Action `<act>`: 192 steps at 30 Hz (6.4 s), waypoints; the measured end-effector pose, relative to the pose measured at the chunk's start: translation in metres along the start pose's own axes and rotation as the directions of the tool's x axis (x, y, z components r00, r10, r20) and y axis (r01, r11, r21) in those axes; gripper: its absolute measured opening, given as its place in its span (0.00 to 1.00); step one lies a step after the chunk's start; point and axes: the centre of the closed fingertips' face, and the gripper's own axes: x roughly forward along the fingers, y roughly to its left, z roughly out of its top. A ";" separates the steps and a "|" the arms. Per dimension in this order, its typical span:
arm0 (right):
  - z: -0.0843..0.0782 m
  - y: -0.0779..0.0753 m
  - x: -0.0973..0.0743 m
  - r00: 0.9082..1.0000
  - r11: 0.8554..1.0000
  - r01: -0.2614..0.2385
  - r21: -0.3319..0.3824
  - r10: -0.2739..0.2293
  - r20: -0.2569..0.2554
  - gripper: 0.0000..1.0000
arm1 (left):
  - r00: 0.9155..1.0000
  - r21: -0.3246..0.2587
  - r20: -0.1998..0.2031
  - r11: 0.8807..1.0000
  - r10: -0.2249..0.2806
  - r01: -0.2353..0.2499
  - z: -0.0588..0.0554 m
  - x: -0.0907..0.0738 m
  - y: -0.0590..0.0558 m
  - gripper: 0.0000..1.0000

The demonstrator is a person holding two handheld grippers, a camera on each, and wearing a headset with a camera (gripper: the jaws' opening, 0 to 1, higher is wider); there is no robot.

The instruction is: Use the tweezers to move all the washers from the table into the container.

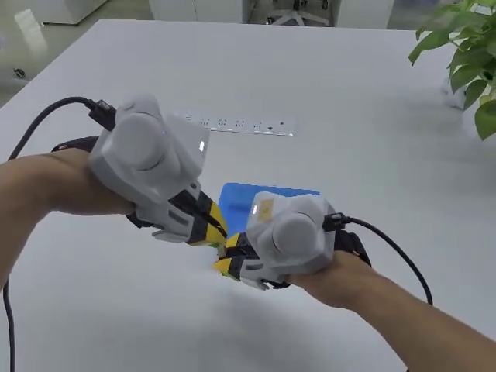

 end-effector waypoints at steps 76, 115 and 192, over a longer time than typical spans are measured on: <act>-0.063 -0.091 -0.003 0.998 1.000 0.026 0.008 -0.025 -0.060 0.11 | 1.000 0.037 0.015 0.999 0.003 -0.003 0.007 0.060 0.083 0.06; -0.018 -0.066 -0.041 0.995 0.995 0.100 0.006 -0.100 0.022 0.12 | 0.999 0.051 0.054 0.999 0.006 -0.009 0.036 0.006 0.056 0.06; -0.062 0.003 -0.072 0.975 0.986 0.025 -0.165 -0.061 -0.215 0.03 | 1.000 0.064 0.005 0.998 -0.001 0.000 -0.010 0.048 -0.017 0.06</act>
